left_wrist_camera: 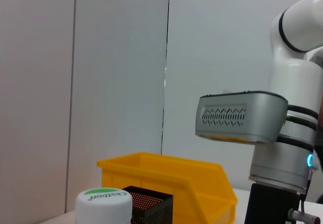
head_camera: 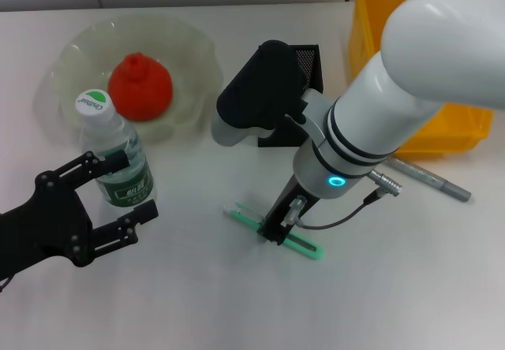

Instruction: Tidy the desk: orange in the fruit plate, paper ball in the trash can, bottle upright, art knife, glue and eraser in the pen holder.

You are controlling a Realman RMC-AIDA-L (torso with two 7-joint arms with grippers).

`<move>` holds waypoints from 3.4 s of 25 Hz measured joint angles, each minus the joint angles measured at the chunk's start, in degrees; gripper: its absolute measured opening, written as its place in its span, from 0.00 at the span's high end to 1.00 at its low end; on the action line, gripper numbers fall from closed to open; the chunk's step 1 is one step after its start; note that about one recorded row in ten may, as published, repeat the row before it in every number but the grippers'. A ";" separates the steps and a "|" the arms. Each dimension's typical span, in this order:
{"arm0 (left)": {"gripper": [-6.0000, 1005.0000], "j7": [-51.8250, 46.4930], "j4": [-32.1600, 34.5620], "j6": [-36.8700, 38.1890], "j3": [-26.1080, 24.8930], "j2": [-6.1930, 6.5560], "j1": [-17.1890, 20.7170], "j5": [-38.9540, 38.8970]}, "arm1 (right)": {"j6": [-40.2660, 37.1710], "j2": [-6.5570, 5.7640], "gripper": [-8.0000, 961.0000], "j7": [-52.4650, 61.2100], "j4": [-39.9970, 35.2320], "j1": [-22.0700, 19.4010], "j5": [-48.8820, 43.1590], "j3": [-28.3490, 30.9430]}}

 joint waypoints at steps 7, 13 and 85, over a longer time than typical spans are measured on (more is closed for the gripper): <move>0.22 0.00 -0.06 -0.02 0.00 0.00 0.01 0.00 | -0.10 -0.01 0.82 0.03 -0.54 -0.53 -0.08 0.58; 0.22 0.00 -0.16 -0.02 0.00 -0.09 0.09 0.00 | -0.03 -0.27 0.82 -0.30 -10.32 -7.25 -3.69 4.27; 0.22 0.00 -0.20 0.08 0.27 -0.09 -0.33 0.00 | -18.08 -0.62 0.18 -28.59 -27.10 -19.78 0.83 35.34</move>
